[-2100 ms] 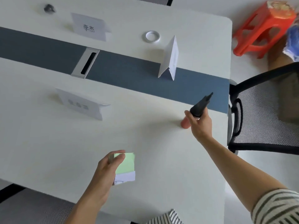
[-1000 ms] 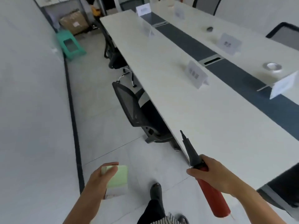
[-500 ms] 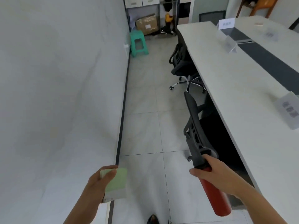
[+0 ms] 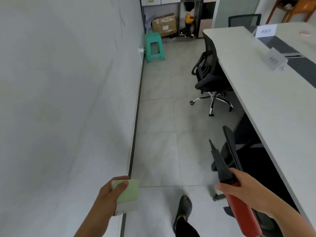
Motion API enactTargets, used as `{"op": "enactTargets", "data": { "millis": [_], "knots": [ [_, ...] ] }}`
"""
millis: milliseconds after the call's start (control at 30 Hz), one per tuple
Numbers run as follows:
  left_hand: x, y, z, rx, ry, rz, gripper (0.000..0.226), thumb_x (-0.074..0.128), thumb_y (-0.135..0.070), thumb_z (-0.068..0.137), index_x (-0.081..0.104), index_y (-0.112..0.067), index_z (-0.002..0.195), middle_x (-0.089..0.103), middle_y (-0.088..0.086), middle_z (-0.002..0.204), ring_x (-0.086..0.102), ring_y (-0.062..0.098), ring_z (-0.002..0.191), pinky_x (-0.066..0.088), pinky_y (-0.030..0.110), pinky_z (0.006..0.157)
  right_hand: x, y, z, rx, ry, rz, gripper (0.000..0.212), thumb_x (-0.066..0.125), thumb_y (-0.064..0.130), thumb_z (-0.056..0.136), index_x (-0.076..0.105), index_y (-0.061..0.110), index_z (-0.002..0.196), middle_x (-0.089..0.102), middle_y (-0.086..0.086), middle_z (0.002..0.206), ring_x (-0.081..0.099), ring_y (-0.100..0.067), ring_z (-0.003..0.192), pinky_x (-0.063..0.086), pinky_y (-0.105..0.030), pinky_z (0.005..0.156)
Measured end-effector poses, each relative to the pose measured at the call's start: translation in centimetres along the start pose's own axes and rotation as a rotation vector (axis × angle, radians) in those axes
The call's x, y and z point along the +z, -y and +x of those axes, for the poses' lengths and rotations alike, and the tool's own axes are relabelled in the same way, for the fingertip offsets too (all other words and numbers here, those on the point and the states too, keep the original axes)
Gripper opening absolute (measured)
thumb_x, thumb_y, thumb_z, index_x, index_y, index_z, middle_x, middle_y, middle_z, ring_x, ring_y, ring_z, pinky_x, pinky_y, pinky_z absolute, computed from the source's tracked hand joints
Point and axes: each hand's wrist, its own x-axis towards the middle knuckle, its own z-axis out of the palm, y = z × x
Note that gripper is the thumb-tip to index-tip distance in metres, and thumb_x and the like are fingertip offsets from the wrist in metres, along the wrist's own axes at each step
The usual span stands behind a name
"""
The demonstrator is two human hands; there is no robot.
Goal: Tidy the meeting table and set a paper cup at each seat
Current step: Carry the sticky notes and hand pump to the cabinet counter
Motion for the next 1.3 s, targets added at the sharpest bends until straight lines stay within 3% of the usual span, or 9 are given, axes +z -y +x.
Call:
{"op": "enactTargets", "data": {
  "millis": [167,300,500,667,900,1133,1300],
  "knots": [
    [1.4,-8.8,8.6,0.032,-0.023,-0.010,0.015,0.057,-0.021,0.094,0.068,-0.021,0.104,0.066,0.009,0.099,0.062,0.025,0.084,0.050,0.029,0.057,-4.7,6.4,11.3,-0.039,0.013,-0.083,0.039,0.070,0.058,0.073,0.057,0.026,0.091,0.068,0.003,0.081,0.068,-0.018,0.077,0.057,-0.033,0.076],
    [1.9,-14.7,14.7,0.080,-0.049,-0.036,0.017,0.056,-0.021,0.094,0.068,-0.022,0.105,0.066,0.008,0.099,0.063,0.025,0.085,0.051,0.031,0.060,-8.0,13.2,19.5,-0.131,0.040,-0.179,0.041,0.067,0.063,0.073,0.054,0.031,0.095,0.067,0.005,0.087,0.067,-0.014,0.080,0.057,-0.033,0.080],
    [1.8,-20.0,25.3,0.013,-0.064,-0.092,0.015,0.058,-0.020,0.093,0.070,-0.018,0.102,0.068,0.011,0.096,0.064,0.026,0.080,0.051,0.030,0.057,-11.3,20.3,30.5,-0.164,0.101,-0.235,0.045,0.065,0.068,0.068,0.055,0.031,0.092,0.067,0.004,0.086,0.067,-0.015,0.081,0.057,-0.032,0.081],
    [0.8,-26.0,38.0,0.021,-0.078,-0.111,0.015,0.058,-0.019,0.093,0.069,-0.018,0.102,0.067,0.014,0.100,0.063,0.028,0.082,0.050,0.031,0.060,-14.4,24.9,41.4,-0.119,0.046,-0.263,0.041,0.067,0.061,0.074,0.055,0.025,0.089,0.061,0.004,0.076,0.057,-0.010,0.067,0.048,-0.027,0.068],
    [1.7,-40.4,53.7,0.076,-0.008,-0.051,0.015,0.057,-0.019,0.094,0.068,-0.017,0.103,0.067,0.016,0.102,0.063,0.027,0.083,0.050,0.031,0.064,-19.4,35.6,53.3,-0.106,-0.042,-0.159,0.038,0.069,0.060,0.072,0.056,0.027,0.085,0.059,0.007,0.074,0.055,-0.009,0.067,0.045,-0.027,0.067],
    [7.0,-50.0,67.7,0.063,0.140,0.015,0.015,0.058,-0.024,0.093,0.071,-0.025,0.101,0.070,0.009,0.097,0.066,0.026,0.084,0.047,0.037,0.068,-25.6,37.9,65.4,-0.008,0.046,-0.123,0.047,0.067,0.070,0.064,0.057,0.029,0.085,0.055,0.009,0.073,0.052,-0.007,0.066,0.045,-0.026,0.069],
    [11.0,-56.8,78.6,0.034,0.100,0.025,0.015,0.057,-0.022,0.094,0.069,-0.020,0.103,0.069,0.013,0.101,0.065,0.027,0.087,0.052,0.033,0.065,-33.7,39.4,77.7,0.026,0.000,-0.100,0.040,0.070,0.062,0.070,0.059,0.031,0.092,0.066,0.004,0.084,0.061,-0.011,0.076,0.048,-0.025,0.074]
  ]
}}
